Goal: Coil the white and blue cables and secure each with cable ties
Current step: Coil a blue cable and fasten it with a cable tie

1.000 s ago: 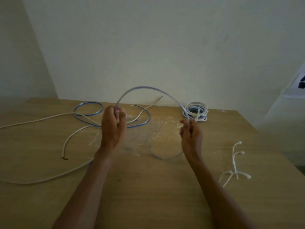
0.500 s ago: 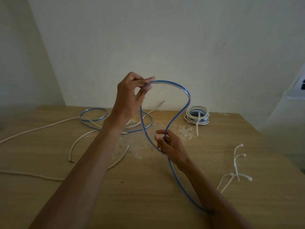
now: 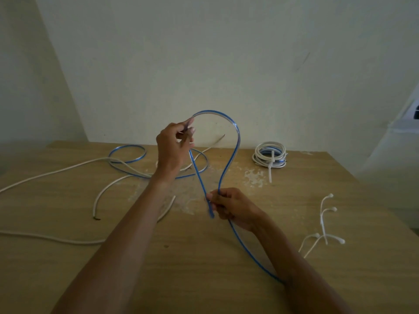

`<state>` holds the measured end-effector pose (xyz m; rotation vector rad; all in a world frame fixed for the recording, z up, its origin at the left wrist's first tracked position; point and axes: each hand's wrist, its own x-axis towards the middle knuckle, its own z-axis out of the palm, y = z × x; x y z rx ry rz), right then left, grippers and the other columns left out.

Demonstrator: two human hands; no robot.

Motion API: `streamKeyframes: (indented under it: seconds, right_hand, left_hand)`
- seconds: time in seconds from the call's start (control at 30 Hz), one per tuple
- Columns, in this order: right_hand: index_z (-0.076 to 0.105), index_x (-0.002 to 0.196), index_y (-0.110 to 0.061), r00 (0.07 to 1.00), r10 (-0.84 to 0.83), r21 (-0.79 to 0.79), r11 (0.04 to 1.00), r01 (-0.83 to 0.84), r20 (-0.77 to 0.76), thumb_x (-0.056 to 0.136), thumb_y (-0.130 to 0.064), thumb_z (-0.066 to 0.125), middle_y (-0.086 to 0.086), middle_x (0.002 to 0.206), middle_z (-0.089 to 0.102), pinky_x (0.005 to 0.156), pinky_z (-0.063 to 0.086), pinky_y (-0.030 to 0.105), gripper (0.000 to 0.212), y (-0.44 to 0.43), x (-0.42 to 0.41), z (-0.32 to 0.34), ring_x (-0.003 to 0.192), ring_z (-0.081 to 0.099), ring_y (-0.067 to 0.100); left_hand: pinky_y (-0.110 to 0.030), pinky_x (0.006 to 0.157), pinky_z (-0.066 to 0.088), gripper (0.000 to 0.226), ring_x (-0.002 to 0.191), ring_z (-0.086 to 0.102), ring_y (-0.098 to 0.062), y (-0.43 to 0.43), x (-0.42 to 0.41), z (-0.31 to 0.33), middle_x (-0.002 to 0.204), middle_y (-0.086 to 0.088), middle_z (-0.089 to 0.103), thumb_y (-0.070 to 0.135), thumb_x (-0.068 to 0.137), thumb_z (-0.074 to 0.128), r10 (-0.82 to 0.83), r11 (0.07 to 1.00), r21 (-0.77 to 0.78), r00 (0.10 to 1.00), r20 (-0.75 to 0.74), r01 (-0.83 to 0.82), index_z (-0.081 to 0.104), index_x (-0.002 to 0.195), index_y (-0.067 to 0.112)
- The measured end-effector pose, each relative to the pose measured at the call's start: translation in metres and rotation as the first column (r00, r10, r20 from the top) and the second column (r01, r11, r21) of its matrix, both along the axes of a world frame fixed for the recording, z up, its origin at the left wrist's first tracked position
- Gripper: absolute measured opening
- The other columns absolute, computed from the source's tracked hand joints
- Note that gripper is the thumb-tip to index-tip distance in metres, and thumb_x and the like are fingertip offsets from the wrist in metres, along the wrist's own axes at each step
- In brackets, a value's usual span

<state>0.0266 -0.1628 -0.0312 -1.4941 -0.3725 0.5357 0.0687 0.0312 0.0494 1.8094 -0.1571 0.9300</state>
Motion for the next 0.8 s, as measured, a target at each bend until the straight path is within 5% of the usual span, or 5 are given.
streamKeyframes:
  seconds: [0.17,0.43,0.57,0.67,0.8]
  right_hand:
    - [0.061,0.071,-0.009,0.945,-0.174,0.067,0.978,0.200,-0.276,0.100,-0.012,0.052,0.000,0.062,0.036,0.040,0.021,0.019,0.030,-0.010,0.014,-0.003,0.042,0.025,0.006]
    - [0.054,0.068,-0.009,0.898,-0.340,-0.025,0.937,0.347,-0.280,0.096,-0.002,0.047,0.004,0.059,0.045,0.044,0.029,0.024,0.031,-0.012,0.013,-0.001,0.048,0.036,0.012]
    - [0.067,0.090,-0.008,0.935,-0.352,-0.145,0.924,0.354,0.035,0.098,-0.022,0.062,0.001,0.071,0.065,0.049,0.037,0.019,0.017,-0.008,0.007,0.000,0.053,0.049,0.008]
    - [0.066,0.114,-0.017,0.861,-0.399,-0.043,0.901,0.433,0.316,0.090,-0.042,0.070,-0.002,0.083,0.069,0.069,0.049,0.020,0.035,-0.011,0.006,0.007,0.076,0.064,0.006]
    - [0.074,0.099,-0.012,0.800,-0.439,0.187,0.898,0.398,0.409,0.098,-0.043,0.055,0.002,0.077,0.055,0.069,0.039,0.021,0.037,-0.015,0.003,0.017,0.076,0.048,0.010]
  left_hand:
    - [-0.037,0.103,0.045,0.055,0.118,0.056,-0.026,-0.007,-0.023,-0.039,0.127,-0.017,0.054,0.029,0.096,0.060,0.170,0.975,0.143,0.985,0.007,-0.169,0.047,0.142,0.001]
    - [-0.028,0.093,0.046,0.038,0.106,0.056,-0.017,-0.065,-0.075,-0.081,0.115,-0.003,0.058,0.044,0.100,0.054,-0.317,0.740,0.616,0.948,-0.036,0.271,0.061,0.115,0.010]
    - [-0.036,0.058,0.046,0.036,0.056,0.051,-0.018,-0.077,-0.055,-0.070,0.062,0.004,0.051,0.022,0.108,0.037,-0.370,0.911,-0.216,0.928,-0.054,0.351,0.047,0.075,0.012]
    - [-0.024,0.045,0.033,0.035,0.041,0.032,-0.008,-0.047,-0.036,-0.055,0.049,0.009,0.032,0.020,0.108,0.035,-0.436,0.410,-0.885,0.900,0.020,0.218,0.043,0.075,0.016]
    - [-0.020,0.043,0.036,0.034,0.044,0.039,-0.008,-0.007,-0.030,-0.066,0.055,0.005,0.043,0.026,0.107,0.038,-0.534,0.033,-0.976,0.829,0.166,0.217,0.052,0.078,0.017]
